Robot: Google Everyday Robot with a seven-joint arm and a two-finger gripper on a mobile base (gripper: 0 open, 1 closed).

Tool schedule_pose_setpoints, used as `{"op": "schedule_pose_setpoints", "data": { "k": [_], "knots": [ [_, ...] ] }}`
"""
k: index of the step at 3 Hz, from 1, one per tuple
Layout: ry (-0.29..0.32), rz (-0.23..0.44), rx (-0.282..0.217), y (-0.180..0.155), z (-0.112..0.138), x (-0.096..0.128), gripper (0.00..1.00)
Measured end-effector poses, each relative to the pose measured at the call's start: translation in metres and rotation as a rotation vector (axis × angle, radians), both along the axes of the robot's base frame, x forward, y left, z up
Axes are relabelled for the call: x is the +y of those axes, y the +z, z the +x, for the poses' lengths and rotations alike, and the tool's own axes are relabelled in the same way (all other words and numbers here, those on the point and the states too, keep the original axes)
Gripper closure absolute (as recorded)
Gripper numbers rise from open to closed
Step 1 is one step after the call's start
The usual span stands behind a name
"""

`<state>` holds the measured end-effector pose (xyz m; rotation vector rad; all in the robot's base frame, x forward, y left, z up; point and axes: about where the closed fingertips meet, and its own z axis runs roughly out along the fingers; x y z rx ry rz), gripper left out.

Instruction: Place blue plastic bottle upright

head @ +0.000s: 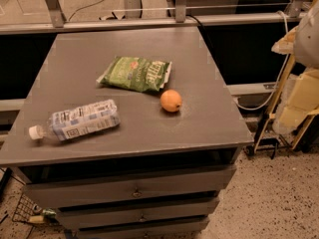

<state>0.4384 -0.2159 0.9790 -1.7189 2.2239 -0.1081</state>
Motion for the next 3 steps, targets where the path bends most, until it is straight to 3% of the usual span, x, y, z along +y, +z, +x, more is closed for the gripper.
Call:
{"op": "schedule_pose_setpoints", "data": {
  "k": [1, 2, 3],
  "knots": [
    [0.013, 0.001, -0.004, 0.001, 0.003, 0.005, 0.0],
    [0.111, 0.013, -0.034, 0.008, 0.027, 0.039, 0.0],
    [0.298, 0.04, -0.079, 0.02, 0.055, 0.11, 0.0]
  ]
}}
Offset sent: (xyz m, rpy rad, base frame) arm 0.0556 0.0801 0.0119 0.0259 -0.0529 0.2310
